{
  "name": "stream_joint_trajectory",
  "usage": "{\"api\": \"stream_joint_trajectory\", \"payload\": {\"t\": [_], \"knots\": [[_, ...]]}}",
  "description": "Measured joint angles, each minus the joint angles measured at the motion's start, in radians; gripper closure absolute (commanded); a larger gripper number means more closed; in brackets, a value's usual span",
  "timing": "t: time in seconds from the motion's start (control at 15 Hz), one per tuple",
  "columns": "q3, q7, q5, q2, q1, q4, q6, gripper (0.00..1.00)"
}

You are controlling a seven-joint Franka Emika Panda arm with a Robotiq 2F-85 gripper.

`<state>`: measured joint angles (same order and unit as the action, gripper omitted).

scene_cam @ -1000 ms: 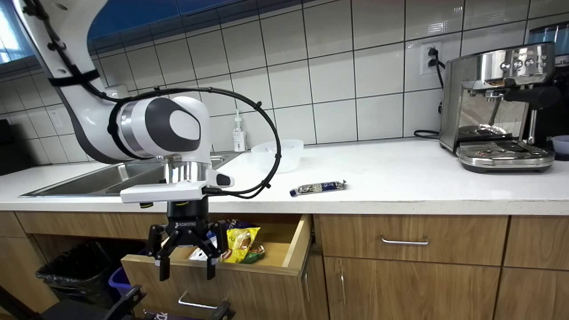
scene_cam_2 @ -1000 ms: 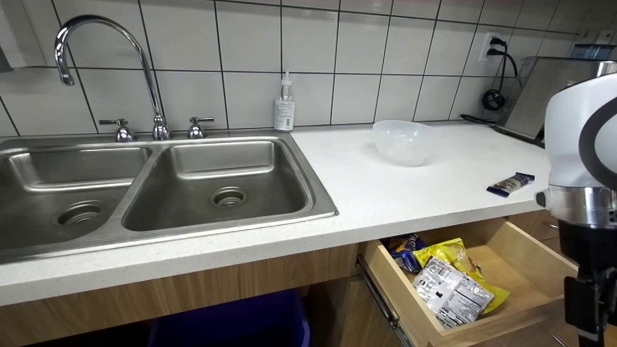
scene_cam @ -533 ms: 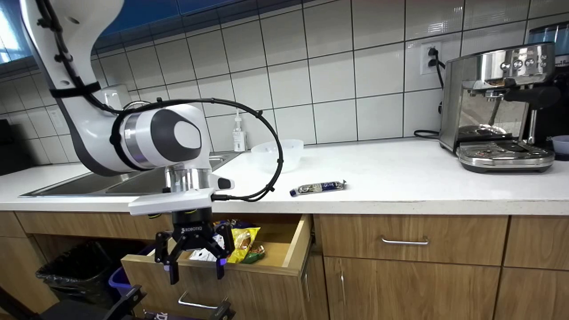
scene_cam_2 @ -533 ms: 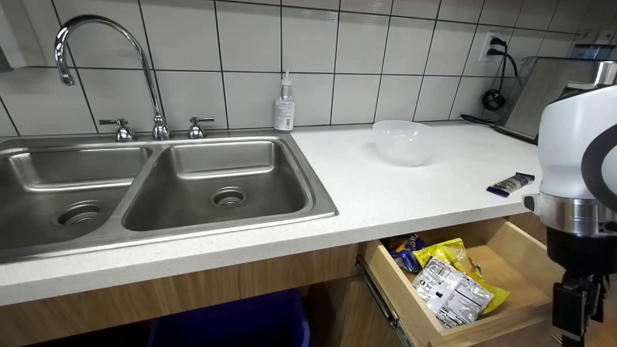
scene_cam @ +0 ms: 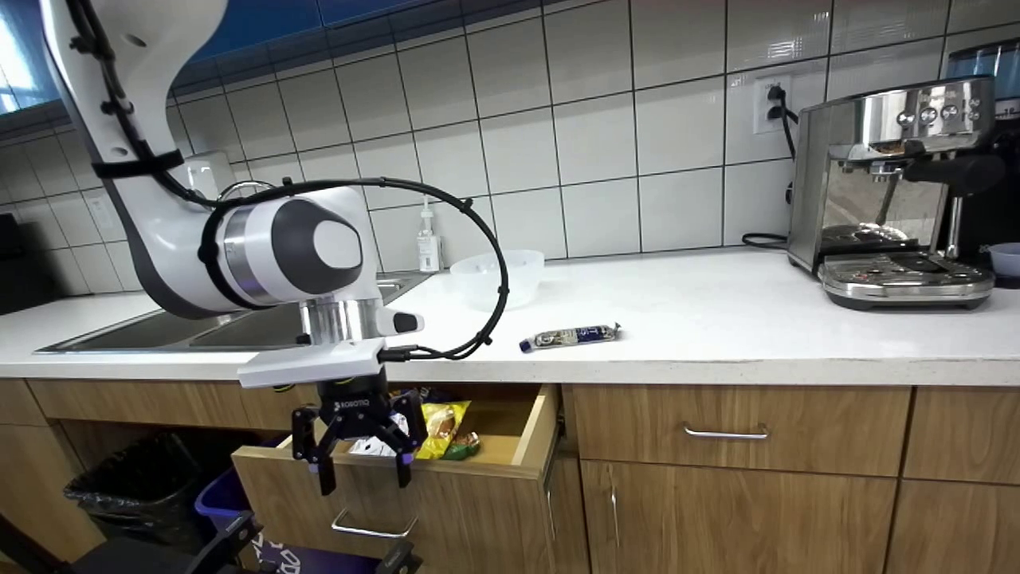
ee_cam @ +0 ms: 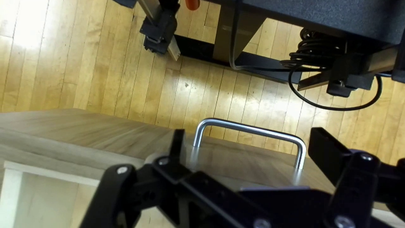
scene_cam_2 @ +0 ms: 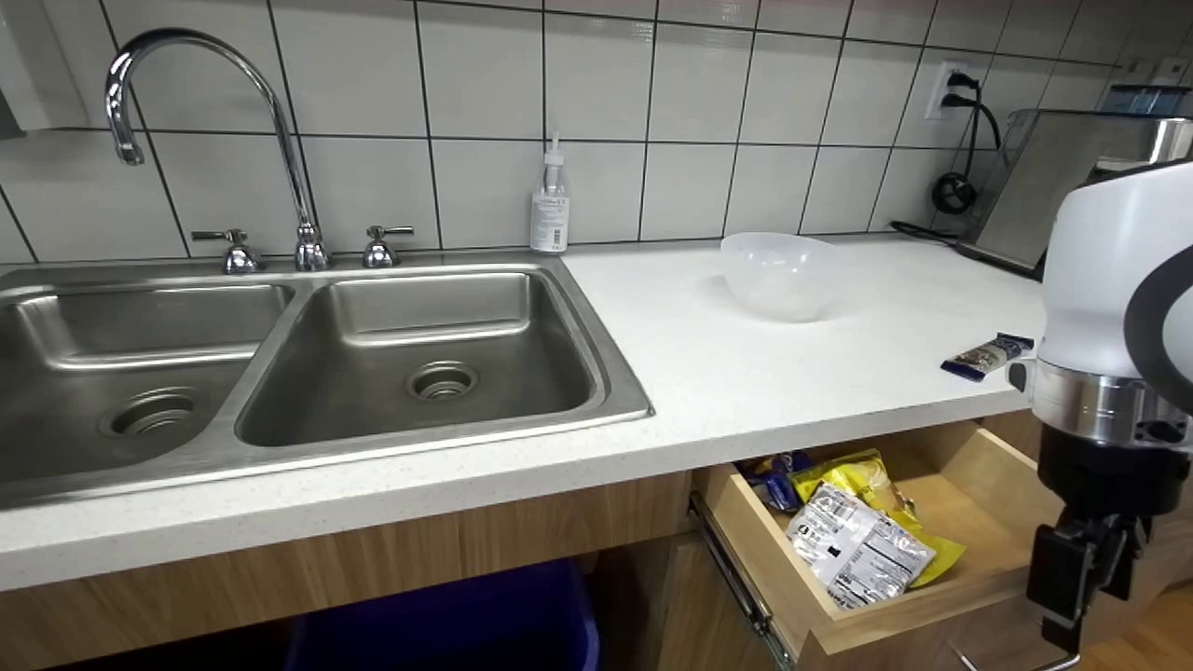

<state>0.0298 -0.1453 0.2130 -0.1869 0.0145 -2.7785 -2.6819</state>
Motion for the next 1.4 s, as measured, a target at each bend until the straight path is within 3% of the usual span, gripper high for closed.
{"api": "stream_joint_trajectory", "payload": {"t": [0.8,1.4], "knots": [[0.071,0.122,0.001,-0.043,0.012,-0.001,-0.229,0.00],[0.129,0.160,0.001,-0.056,0.067,-0.001,-0.277,0.00]]}}
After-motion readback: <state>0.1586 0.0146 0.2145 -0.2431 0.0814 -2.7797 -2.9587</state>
